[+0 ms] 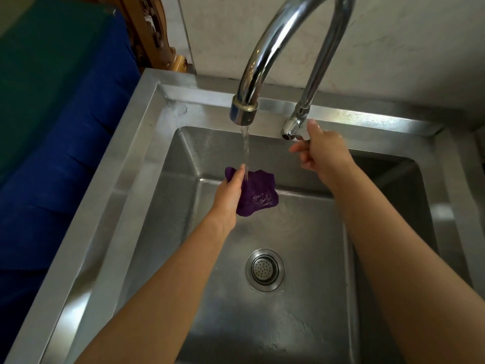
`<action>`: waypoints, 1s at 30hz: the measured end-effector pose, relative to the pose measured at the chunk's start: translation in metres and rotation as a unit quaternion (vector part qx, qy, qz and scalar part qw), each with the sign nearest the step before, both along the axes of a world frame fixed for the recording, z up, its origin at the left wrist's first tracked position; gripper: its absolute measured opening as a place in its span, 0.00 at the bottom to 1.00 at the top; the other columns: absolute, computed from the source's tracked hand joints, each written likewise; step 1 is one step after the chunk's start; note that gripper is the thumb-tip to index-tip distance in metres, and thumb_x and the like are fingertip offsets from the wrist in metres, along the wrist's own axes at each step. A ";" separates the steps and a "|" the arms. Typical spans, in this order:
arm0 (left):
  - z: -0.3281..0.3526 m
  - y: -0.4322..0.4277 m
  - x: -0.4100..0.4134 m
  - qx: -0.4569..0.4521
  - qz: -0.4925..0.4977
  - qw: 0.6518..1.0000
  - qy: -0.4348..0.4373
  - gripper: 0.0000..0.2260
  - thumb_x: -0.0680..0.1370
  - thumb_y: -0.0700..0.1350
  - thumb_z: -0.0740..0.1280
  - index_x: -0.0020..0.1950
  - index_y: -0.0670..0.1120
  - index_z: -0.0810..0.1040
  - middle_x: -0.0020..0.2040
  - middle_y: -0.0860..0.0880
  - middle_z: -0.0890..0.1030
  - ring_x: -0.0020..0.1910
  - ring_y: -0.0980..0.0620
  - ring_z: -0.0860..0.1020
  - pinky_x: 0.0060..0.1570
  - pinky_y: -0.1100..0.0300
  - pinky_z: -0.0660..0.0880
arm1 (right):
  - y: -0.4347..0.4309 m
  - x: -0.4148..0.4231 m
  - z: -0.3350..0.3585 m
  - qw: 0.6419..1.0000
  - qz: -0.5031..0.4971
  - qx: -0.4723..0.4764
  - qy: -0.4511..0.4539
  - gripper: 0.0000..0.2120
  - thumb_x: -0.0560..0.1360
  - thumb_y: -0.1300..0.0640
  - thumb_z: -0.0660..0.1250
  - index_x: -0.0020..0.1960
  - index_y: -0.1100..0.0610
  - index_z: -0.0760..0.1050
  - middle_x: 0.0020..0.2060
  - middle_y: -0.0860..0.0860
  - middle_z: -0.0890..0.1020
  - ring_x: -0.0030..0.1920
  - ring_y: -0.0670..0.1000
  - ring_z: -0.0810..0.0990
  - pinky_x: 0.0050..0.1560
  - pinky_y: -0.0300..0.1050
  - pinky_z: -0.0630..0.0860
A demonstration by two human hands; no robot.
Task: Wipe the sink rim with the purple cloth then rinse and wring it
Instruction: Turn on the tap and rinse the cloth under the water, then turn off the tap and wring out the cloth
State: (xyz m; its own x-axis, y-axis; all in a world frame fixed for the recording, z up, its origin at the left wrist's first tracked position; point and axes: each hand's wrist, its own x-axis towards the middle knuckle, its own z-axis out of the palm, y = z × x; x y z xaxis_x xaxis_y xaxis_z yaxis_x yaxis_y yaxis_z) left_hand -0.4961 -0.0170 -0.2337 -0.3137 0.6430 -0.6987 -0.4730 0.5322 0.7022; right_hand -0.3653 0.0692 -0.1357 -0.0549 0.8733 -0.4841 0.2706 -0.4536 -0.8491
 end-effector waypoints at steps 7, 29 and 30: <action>-0.003 -0.001 0.000 0.019 0.007 1.000 -0.016 0.13 0.75 0.58 0.64 0.44 0.49 0.78 0.43 0.48 0.83 0.45 0.48 0.82 0.52 0.51 0.79 | 0.003 0.000 -0.011 0.998 0.007 0.054 -0.025 0.16 0.81 0.55 0.54 0.35 0.56 0.69 0.28 0.50 0.71 0.28 0.46 0.66 0.31 0.40 0.65; -0.002 0.000 0.011 0.004 0.028 0.998 -0.057 0.15 0.76 0.58 0.62 0.50 0.48 0.78 0.41 0.49 0.83 0.36 0.51 0.83 0.37 0.59 0.80 | -0.027 0.007 -0.057 0.996 -0.040 0.063 0.050 0.26 0.81 0.43 0.46 0.54 0.60 0.75 0.42 0.55 0.82 0.37 0.50 0.79 0.40 0.44 0.77; -0.002 0.000 0.012 -0.003 0.031 0.997 -0.068 0.16 0.77 0.59 0.61 0.49 0.48 0.78 0.39 0.49 0.83 0.34 0.52 0.83 0.35 0.61 0.79 | -0.042 0.004 -0.064 0.994 -0.024 0.107 0.016 0.26 0.80 0.42 0.46 0.58 0.59 0.73 0.49 0.56 0.82 0.45 0.52 0.80 0.49 0.48 0.78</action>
State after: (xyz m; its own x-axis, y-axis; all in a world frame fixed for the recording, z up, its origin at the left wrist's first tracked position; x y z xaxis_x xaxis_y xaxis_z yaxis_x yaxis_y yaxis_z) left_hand -0.4844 -0.0166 -0.2357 -0.2548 0.6216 -0.7407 -0.5954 0.5027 0.6267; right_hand -0.3615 0.0273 -0.1999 -0.0228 0.9581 -0.2855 0.2235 -0.2735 -0.9356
